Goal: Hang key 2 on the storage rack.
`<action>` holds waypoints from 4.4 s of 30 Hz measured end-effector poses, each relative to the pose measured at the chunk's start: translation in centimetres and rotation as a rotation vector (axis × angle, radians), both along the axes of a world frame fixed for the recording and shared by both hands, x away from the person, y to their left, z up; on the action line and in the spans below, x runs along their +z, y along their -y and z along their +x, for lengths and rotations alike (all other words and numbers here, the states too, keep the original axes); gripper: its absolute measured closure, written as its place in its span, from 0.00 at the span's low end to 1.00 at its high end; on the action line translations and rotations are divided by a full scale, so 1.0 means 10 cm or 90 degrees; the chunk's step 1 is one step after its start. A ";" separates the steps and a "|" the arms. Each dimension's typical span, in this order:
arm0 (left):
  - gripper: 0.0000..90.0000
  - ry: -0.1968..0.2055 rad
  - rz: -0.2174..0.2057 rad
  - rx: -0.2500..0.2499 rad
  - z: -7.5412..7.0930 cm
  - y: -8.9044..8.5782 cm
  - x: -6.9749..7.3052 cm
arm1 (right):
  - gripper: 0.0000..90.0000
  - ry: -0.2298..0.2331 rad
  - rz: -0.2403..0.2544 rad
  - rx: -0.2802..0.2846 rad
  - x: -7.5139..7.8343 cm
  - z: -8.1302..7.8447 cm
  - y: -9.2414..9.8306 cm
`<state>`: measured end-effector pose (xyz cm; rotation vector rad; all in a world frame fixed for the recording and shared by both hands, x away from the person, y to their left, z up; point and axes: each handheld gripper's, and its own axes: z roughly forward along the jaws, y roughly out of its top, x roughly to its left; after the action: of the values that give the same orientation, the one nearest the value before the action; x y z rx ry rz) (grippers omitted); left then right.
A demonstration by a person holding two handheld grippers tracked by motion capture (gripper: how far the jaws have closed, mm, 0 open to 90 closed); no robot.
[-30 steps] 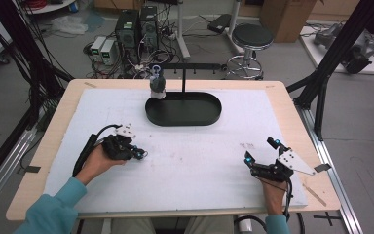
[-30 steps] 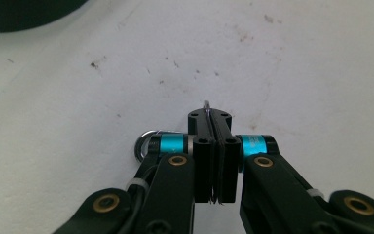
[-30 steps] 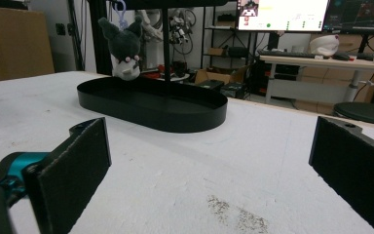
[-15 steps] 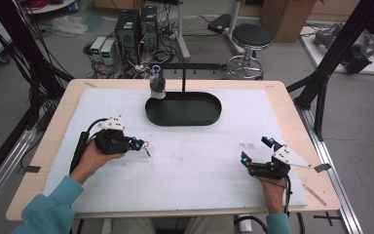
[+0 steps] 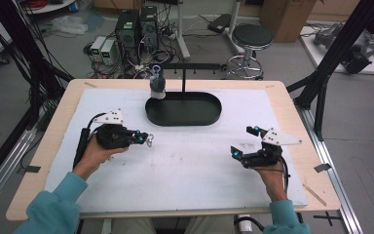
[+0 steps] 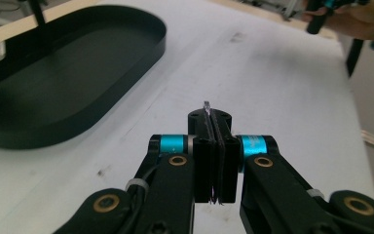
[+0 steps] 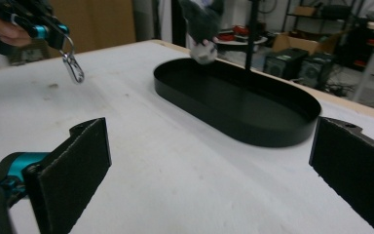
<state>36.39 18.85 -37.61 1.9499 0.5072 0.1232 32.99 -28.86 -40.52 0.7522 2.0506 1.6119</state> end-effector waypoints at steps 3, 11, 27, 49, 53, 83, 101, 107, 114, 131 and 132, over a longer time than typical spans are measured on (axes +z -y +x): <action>0.98 0.002 -0.020 -0.010 0.03 0.02 0.03 | 0.01 -0.001 -0.004 0.028 0.13 0.08 -0.08; 0.98 0.015 -0.054 -0.018 0.10 0.09 0.09 | 0.01 -0.007 -0.025 0.122 0.41 0.28 -0.33; 0.98 0.045 -0.085 -0.048 0.18 0.32 0.34 | 0.01 -0.026 -0.046 0.288 0.81 0.60 -0.75; 0.98 0.059 -0.093 -0.090 0.29 0.61 0.46 | 0.01 -0.048 -0.074 0.401 0.88 0.90 -1.24; 0.98 0.061 -0.095 -0.091 0.30 0.63 0.47 | 0.06 -0.057 -0.078 0.415 0.86 0.92 -1.26; 0.98 0.079 -0.088 -0.114 0.26 0.72 0.50 | 0.82 -0.054 -0.081 0.493 0.86 0.97 -1.33; 0.98 0.090 -0.075 -0.126 0.23 0.73 0.50 | 0.98 -0.058 -0.098 0.487 0.87 0.97 -1.35; 0.98 0.096 -0.079 -0.124 0.23 0.72 0.50 | 0.99 -0.073 -0.097 0.484 0.88 0.95 -1.35; 0.77 0.102 -0.086 -0.094 0.23 0.69 0.48 | 0.99 -0.063 -0.095 0.465 0.90 0.96 -1.34; 0.02 0.207 -0.078 0.090 0.11 0.19 0.23 | 0.99 -0.068 -0.094 0.376 0.94 1.06 -1.07; 0.02 0.209 -0.078 0.095 0.09 0.17 0.23 | 0.99 -0.070 -0.096 0.370 0.94 1.07 -1.06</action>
<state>37.30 17.16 -35.33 1.7275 0.4308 0.4876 43.69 -18.28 -31.09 0.1958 2.5998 1.6936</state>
